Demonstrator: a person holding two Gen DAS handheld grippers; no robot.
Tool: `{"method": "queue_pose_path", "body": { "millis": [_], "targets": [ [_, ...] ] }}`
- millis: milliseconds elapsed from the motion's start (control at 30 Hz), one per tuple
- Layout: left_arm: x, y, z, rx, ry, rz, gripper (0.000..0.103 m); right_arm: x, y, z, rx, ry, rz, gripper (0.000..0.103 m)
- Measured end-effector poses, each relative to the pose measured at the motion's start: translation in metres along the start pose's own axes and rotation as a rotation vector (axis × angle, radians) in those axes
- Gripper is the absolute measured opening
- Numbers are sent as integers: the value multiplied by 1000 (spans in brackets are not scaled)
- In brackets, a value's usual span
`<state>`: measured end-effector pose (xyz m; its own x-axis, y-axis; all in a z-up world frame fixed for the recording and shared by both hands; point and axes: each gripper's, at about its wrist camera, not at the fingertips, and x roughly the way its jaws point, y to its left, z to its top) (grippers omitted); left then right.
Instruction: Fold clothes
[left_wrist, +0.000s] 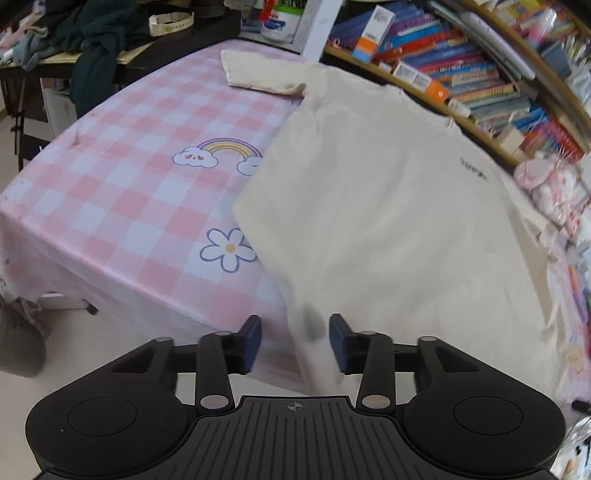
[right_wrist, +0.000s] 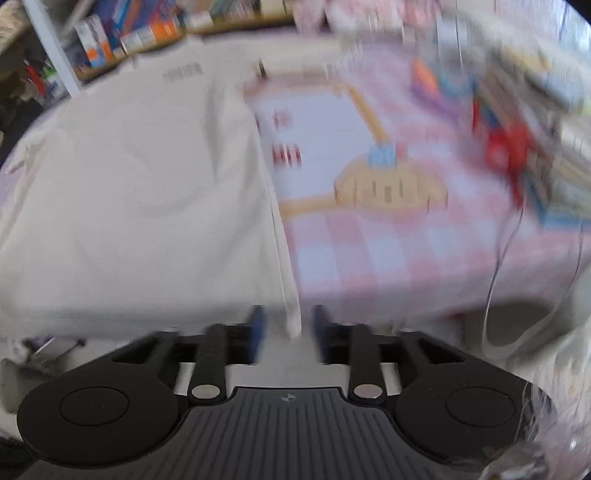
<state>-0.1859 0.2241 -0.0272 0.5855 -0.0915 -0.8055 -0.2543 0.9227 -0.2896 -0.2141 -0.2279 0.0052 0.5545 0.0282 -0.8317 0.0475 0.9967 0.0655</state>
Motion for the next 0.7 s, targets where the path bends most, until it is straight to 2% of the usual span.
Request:
{"method": "queue_pose_path", "body": {
  "millis": [67,100,133,200,367,433,533,633,700],
  "targets": [
    [1,-3,-4,-1,-17,1,38,-4,15,10,-81,-78,-2,36],
    [2,-5,-4,0,-18,9,28,-2,24,15,-122,-94,7,36],
    [3,-7,-3,-5,-12,18,1,1,32,19,-155,-101,18,36],
    [1,-11,-1,-27,-26,33,1,11,46,24,-208,-98,37,35],
    [-13,-55,15,40,-142,20,1,37,59,20,-257,-59,52,32],
    [-4,-89,25,107,-136,-44,4,44,59,17,-241,-31,72,32],
    [23,-134,31,247,-33,-184,24,49,63,16,-252,-19,87,33],
    [24,-146,20,306,17,-282,32,49,62,16,-261,-15,101,34],
    [17,-139,13,339,-7,-299,32,50,62,15,-269,-19,108,34]
  ]
}}
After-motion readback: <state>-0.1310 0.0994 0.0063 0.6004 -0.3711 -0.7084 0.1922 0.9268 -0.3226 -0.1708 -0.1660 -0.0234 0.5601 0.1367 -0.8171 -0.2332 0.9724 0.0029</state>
